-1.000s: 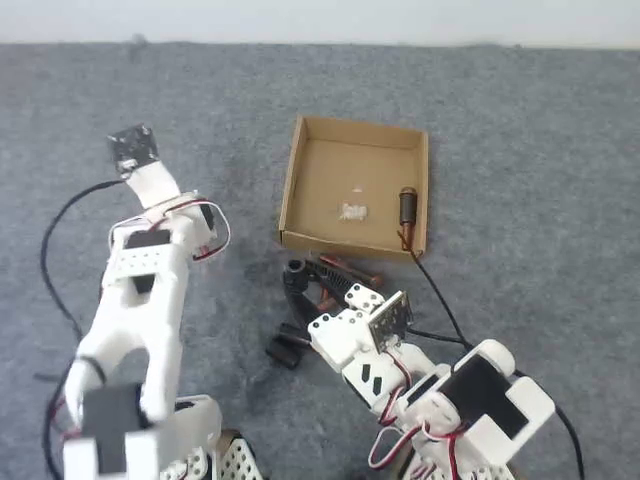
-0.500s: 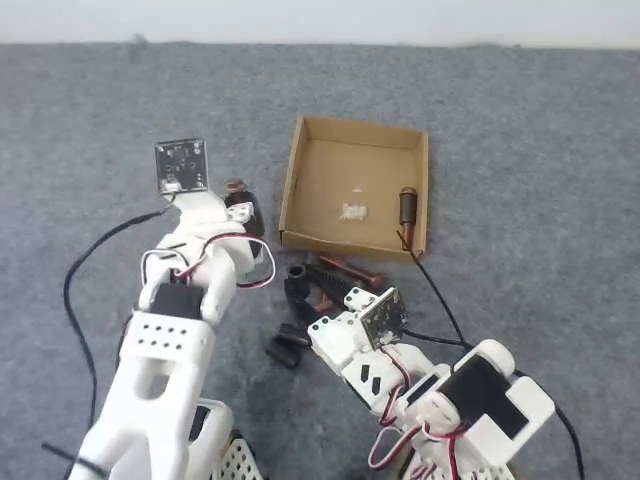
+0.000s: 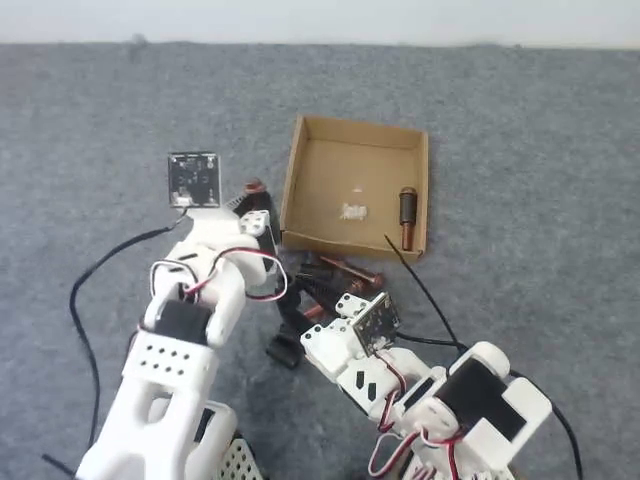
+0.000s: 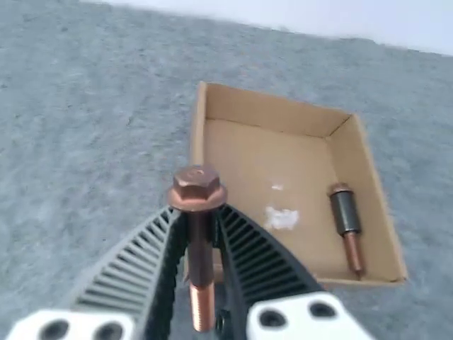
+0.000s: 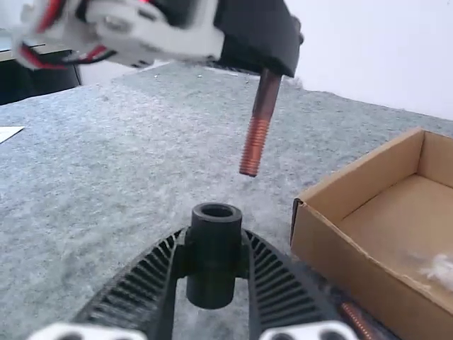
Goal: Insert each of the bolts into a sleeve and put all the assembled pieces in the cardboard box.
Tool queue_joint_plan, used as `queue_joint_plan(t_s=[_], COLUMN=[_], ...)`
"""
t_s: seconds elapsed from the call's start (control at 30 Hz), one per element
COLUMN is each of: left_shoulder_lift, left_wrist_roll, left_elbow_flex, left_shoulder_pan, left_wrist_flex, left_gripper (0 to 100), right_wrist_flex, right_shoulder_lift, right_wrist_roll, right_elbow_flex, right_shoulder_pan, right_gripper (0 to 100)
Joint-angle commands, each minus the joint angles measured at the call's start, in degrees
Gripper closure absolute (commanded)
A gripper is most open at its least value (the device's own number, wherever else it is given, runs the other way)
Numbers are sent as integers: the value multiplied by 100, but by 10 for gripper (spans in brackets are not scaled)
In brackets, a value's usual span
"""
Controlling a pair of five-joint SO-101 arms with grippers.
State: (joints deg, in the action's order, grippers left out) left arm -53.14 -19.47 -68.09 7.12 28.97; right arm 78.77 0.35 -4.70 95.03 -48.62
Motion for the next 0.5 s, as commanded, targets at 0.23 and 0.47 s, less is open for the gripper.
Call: queue_joint_plan(t_s=[0.23,0.47], left_shoulder_lift=[-1837,-2435], left_wrist_roll=[0,-475], left_elbow_flex=[-620,-611], left_shoulder_pan=[62,870], left_wrist_flex=[114,1081], left_gripper=[988,988], right_wrist_flex=[-13,-13], right_shoulder_lift=[-66,-66], right_wrist_roll=[-53,-35], right_elbow_flex=[79,88], right_shoulder_pan=[-48,-48], right_gripper=[992,992])
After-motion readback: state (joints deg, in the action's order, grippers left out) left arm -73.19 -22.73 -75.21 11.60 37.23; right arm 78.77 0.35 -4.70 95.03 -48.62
